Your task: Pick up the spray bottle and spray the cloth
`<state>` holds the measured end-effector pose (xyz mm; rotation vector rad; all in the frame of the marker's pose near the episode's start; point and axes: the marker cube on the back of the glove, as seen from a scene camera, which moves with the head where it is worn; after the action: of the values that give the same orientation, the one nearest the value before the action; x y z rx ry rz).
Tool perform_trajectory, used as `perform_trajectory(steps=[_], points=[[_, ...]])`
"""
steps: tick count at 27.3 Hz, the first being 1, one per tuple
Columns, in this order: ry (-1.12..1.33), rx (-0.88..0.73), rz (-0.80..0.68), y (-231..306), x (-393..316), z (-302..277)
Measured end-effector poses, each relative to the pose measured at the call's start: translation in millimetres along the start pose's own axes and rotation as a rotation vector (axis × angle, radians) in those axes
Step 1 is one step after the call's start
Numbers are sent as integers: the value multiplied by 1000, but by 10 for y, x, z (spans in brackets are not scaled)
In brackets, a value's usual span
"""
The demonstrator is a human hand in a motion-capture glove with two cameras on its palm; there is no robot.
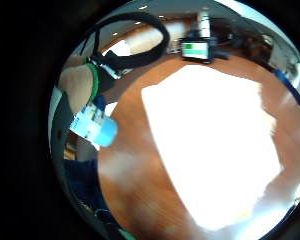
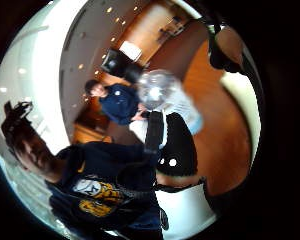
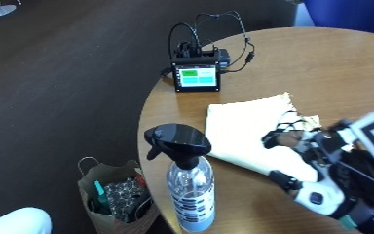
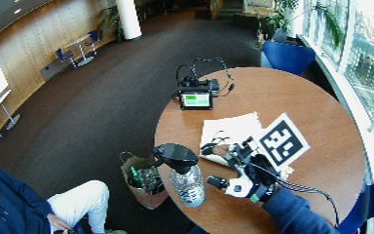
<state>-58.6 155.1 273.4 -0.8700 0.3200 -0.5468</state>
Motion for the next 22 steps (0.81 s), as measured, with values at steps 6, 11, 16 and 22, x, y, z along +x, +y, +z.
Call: perform_trajectory(steps=[6,11,16,22], points=[[406,91,198,725,582,-658],[559,128,493,1710,1095,-1012],[515,234,736,2445,1341,-1183],[469,231,776,2423,1402,-1206]])
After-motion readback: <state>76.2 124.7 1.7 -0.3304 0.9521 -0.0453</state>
